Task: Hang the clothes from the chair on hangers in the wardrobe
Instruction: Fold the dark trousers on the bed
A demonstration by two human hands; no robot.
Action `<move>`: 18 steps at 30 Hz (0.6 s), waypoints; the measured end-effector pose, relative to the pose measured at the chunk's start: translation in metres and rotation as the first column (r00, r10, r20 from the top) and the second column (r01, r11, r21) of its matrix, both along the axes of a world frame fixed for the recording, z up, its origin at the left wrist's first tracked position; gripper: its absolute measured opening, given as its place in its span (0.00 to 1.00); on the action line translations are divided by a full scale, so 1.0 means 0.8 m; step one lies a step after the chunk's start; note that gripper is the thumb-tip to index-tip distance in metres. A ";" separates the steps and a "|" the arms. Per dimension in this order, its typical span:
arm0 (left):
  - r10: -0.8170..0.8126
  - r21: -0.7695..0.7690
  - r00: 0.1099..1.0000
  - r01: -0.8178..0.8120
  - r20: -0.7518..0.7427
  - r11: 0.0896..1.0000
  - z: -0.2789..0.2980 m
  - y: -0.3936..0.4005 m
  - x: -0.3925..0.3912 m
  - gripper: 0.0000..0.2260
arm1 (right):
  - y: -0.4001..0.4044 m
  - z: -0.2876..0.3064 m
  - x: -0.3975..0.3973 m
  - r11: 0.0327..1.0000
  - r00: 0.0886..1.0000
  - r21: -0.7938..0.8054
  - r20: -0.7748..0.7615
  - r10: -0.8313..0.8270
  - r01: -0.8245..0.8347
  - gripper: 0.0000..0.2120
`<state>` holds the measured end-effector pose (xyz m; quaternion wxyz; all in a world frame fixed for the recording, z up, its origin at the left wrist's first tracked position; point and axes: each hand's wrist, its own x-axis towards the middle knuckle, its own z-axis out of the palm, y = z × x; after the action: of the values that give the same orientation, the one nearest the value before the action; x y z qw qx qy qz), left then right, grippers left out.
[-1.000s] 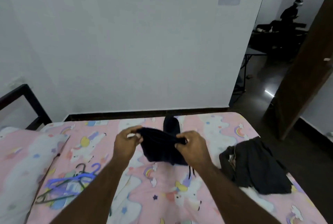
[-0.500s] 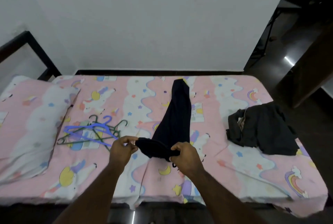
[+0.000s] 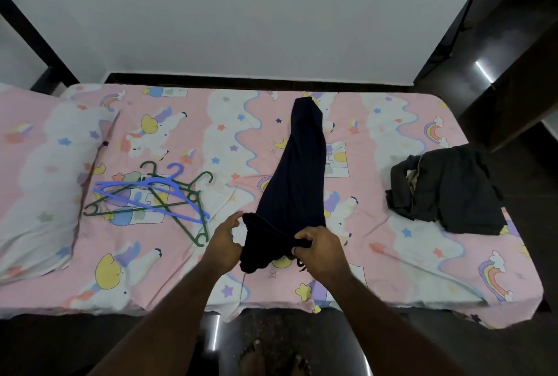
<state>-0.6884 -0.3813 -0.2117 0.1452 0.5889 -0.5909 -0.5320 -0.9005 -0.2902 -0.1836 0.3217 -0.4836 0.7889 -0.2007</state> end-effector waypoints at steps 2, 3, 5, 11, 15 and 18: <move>-0.043 0.072 0.999 0.045 -0.024 0.996 0.001 -0.011 0.001 0.39 | -0.006 0.006 -0.004 1.000 1.000 -0.002 -0.013 -0.015 0.015 0.13; -0.083 0.091 0.996 0.086 -0.029 0.992 0.002 -0.015 0.002 0.42 | -0.008 0.009 -0.006 1.000 1.000 -0.001 -0.017 -0.019 0.019 0.14; -0.181 0.101 0.983 0.183 -0.034 0.978 0.003 -0.028 0.000 0.45 | -0.016 0.015 -0.010 0.999 0.999 -0.003 -0.022 -0.035 0.035 0.14; -0.063 0.246 0.984 0.103 -0.164 0.964 0.020 -0.065 -0.018 0.43 | -0.043 0.027 -0.028 0.995 0.994 -0.020 -0.023 -0.102 0.102 0.16; 0.158 0.231 0.949 -0.095 -0.273 0.968 0.026 -0.095 -0.045 0.31 | -0.071 0.031 -0.054 0.985 0.986 -0.023 0.000 -0.168 0.168 0.17; 0.191 0.179 0.937 -0.143 -0.292 0.973 0.023 -0.120 -0.074 0.23 | -0.104 0.024 -0.091 0.975 0.976 -0.030 0.001 -0.219 0.219 0.16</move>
<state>-0.7473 -0.4769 -0.1930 0.2339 0.5566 -0.4657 -0.6470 -0.9734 -0.3732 -0.1644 0.2896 -0.3985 0.8347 -0.2461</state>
